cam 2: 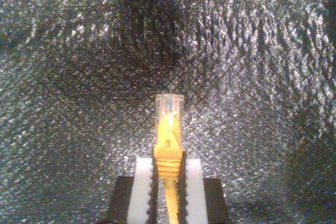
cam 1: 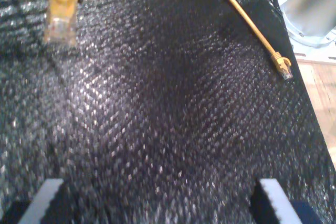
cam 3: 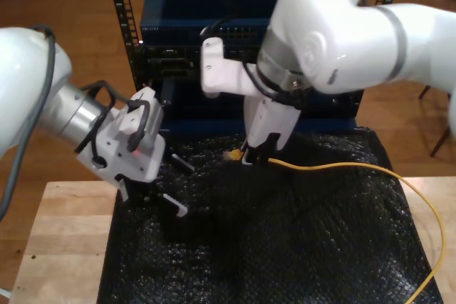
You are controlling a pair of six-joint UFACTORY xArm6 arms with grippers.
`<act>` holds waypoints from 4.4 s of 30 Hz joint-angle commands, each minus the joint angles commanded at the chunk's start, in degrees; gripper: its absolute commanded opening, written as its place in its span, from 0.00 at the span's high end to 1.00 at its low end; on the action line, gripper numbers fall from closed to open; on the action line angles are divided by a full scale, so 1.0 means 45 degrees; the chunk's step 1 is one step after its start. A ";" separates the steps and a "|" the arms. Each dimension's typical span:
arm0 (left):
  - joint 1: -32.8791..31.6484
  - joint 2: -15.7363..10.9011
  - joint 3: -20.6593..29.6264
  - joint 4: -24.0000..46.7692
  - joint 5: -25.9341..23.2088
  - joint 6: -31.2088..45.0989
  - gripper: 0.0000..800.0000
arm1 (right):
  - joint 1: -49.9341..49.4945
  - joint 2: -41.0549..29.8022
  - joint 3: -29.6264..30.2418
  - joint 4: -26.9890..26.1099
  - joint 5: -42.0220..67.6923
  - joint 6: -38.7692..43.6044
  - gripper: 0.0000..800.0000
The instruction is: Grab the cable and plug it in
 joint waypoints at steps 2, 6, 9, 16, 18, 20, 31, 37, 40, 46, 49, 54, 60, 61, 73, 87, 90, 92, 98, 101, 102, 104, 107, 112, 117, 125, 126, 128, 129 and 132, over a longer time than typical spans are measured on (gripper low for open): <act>-0.0059 0.0000 -0.0039 -0.0313 0.0000 0.0020 0.00 | -0.0215 -0.0059 0.0020 0.0274 0.0234 -0.0274 0.99; -0.0117 0.0000 -0.0039 -0.0625 0.0000 0.0020 0.00 | -0.0625 -0.0391 0.0313 0.0938 0.0352 -0.0821 0.99; -0.0332 0.0000 -0.0059 -0.0723 -0.0020 0.0020 0.00 | -0.1016 -0.0860 0.0723 0.1407 0.0352 -0.1172 0.99; -0.0508 0.0000 -0.0059 -0.1504 -0.0020 0.0039 0.00 | -0.1563 -0.1524 0.1465 0.1934 0.0488 -0.1680 0.99; -0.0781 0.0000 -0.0059 -0.1719 -0.0039 0.0059 0.00 | -0.1582 -0.1563 0.1543 0.2071 0.0606 -0.1680 0.99; -0.0860 0.0000 -0.0059 -0.1836 -0.0059 0.0098 0.00 | -0.1641 -0.1582 0.1582 0.2208 0.0645 -0.1778 0.99; -0.1172 -0.0020 -0.0020 -0.2911 0.0000 0.0195 0.00 | -0.1993 -0.1719 0.1582 0.3028 0.1094 -0.2227 0.99; -0.1153 -0.0039 -0.0020 -0.3048 0.0059 0.0254 0.01 | -0.2032 -0.1739 0.1563 0.3282 0.1094 -0.2247 0.99; -0.1153 -0.0059 0.0000 -0.3282 0.0195 0.0254 0.04 | -0.2051 -0.1758 0.1563 0.3282 0.1094 -0.2247 0.99; -0.1133 -0.0059 -0.0020 -0.3692 0.0527 0.0234 0.07 | -0.2051 -0.1758 0.1563 0.3477 0.1094 -0.2247 0.99; -0.1133 -0.0078 -0.0020 -0.3810 0.0645 0.0234 0.13 | -0.2051 -0.1758 0.1563 0.3458 0.1094 -0.2247 0.99; -0.1114 -0.0098 0.0078 -0.3810 0.0821 0.0215 0.17 | -0.2071 -0.1758 0.1563 0.3458 0.1094 -0.2247 0.99; -0.1094 -0.0098 0.0020 -0.3810 0.0860 0.0293 0.24 | -0.2598 -0.1797 0.1543 0.3907 0.1270 -0.2247 0.99; -0.1094 -0.0098 0.0020 -0.3810 0.0860 0.0293 0.25 | -0.2696 -0.1797 0.1543 0.3985 0.1387 -0.2247 0.99; -0.1074 -0.0059 0.0020 -0.3829 0.0840 0.0371 0.31 | -0.2833 -0.1797 0.1524 0.4005 0.1524 -0.2247 0.99; -0.1133 0.0000 -0.0078 -0.4239 0.0723 0.0391 0.31 | -0.2774 -0.1817 0.1524 0.4005 0.1563 -0.2247 0.99; -0.1133 0.0098 -0.0078 -0.4239 0.0723 0.0410 0.34 | -0.2774 -0.1817 0.1524 0.4005 0.1563 -0.2247 0.99; -0.1133 0.0117 -0.0059 -0.4239 0.0723 0.0391 0.40 | -0.2774 -0.1817 0.1524 0.4005 0.1563 -0.2247 0.99; -0.1133 0.0117 -0.0020 -0.4239 0.0684 0.0410 0.53 | -0.2755 -0.1817 0.1543 0.3985 0.1563 -0.2247 0.99; -0.1133 0.0117 0.0000 -0.4239 0.0684 0.0410 0.54 | -0.2755 -0.1817 0.1543 0.4005 0.1563 -0.2247 0.99; -0.1133 0.0117 0.0000 -0.4239 0.0684 0.0410 0.55 | -0.2755 -0.1817 0.1543 0.4005 0.1582 -0.2247 0.99; -0.1133 0.0117 0.0020 -0.4239 0.0684 0.0410 0.61 | -0.2755 -0.1817 0.1524 0.4005 0.1641 -0.2247 0.99; -0.1114 0.0117 0.0020 -0.4317 0.0684 0.0410 0.61 | -0.2755 -0.1817 0.1524 0.4005 0.1641 -0.2247 0.99; -0.1114 0.0117 0.0039 -0.4493 0.0664 0.0410 0.70 | -0.2735 -0.1817 0.1524 0.4005 0.1641 -0.2247 0.99; -0.1114 0.0117 0.0098 -0.4513 0.0684 0.0430 0.70 | -0.2735 -0.1817 0.1504 0.4005 0.1641 -0.2247 0.99; -0.1114 0.0176 0.0098 -0.4513 0.0684 0.0430 0.70 | -0.2735 -0.1817 0.1485 0.4005 0.1641 -0.2247 0.99; -0.1114 0.0176 0.0098 -0.4513 0.0684 0.0430 0.70 | -0.2735 -0.1797 0.1485 0.4005 0.1641 -0.2247 0.99; -0.1114 0.0176 0.0098 -0.4513 0.0684 0.0430 0.71 | -0.2735 -0.1797 0.1485 0.4005 0.1641 -0.2247 0.99; -0.1114 0.0176 0.0117 -0.4513 0.0684 0.0430 0.73 | -0.2735 -0.1797 0.1485 0.4005 0.1641 -0.2247 0.99; -0.1114 0.0176 0.0117 -0.4513 0.0684 0.0430 0.76 | -0.2735 -0.1797 0.1485 0.4005 0.1641 -0.2247 0.99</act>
